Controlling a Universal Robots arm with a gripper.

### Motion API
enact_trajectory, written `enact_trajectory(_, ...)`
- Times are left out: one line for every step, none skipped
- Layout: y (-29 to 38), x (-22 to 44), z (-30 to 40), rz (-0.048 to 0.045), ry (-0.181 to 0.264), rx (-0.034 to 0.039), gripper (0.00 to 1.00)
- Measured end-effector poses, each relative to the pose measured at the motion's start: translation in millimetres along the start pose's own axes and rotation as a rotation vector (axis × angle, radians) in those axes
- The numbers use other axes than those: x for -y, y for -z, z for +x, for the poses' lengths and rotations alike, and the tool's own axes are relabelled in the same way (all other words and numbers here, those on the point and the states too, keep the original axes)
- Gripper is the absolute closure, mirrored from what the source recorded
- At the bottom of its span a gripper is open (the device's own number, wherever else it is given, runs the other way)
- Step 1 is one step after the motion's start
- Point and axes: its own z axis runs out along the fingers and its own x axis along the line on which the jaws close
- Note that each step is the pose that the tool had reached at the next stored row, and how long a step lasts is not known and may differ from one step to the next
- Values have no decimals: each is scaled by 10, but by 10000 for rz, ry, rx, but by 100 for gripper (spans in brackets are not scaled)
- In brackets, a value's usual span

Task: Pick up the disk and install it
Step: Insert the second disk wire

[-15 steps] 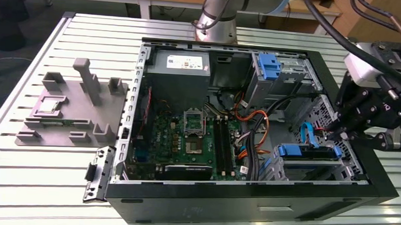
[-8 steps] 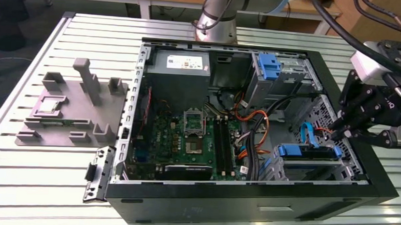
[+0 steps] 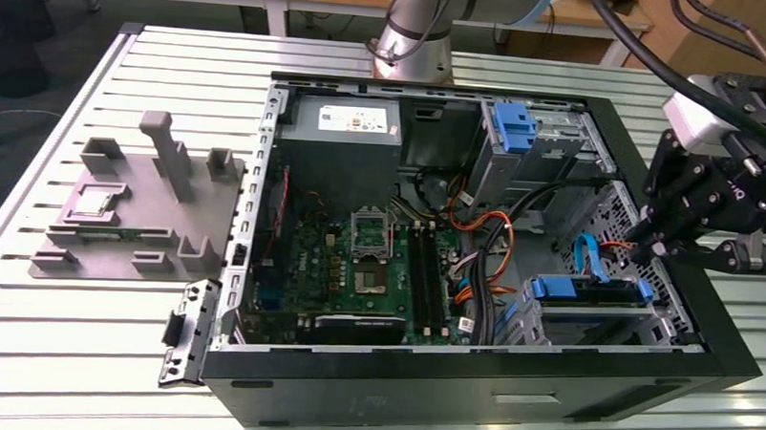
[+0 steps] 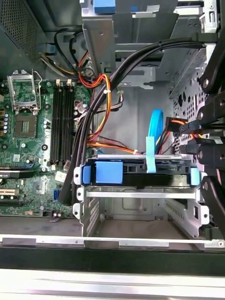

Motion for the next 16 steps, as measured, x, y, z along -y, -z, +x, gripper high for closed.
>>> enact_trajectory(1,16,-1,-12,-1,0,76)
enact_trajectory(2,30,2,-26,-3,0,76)
enact_trajectory(3,46,5,-36,-4,-1,76)
enact_trajectory(3,60,10,-45,-5,0,76)
enact_trajectory(0,74,13,-55,-6,1,76)
enact_trajectory(-7,85,14,-66,-6,3,76)
enact_trajectory(-17,95,15,-78,-8,4,76)
enact_trajectory(-26,104,17,-91,-10,2,76)
enact_trajectory(-39,110,19,-102,-10,1,76)
enact_trajectory(-53,114,20,-110,-11,1,76)
enact_trajectory(-60,115,21,-118,-13,1,76)
enact_trajectory(-59,116,21,-122,-14,-2,76)
enact_trajectory(-59,117,21,-126,-14,-2,76)
enact_trajectory(-59,118,21,-130,-14,-2,76)
enact_trajectory(-60,118,21,-134,-14,0,76)
enact_trajectory(-60,118,21,-138,-15,1,76)
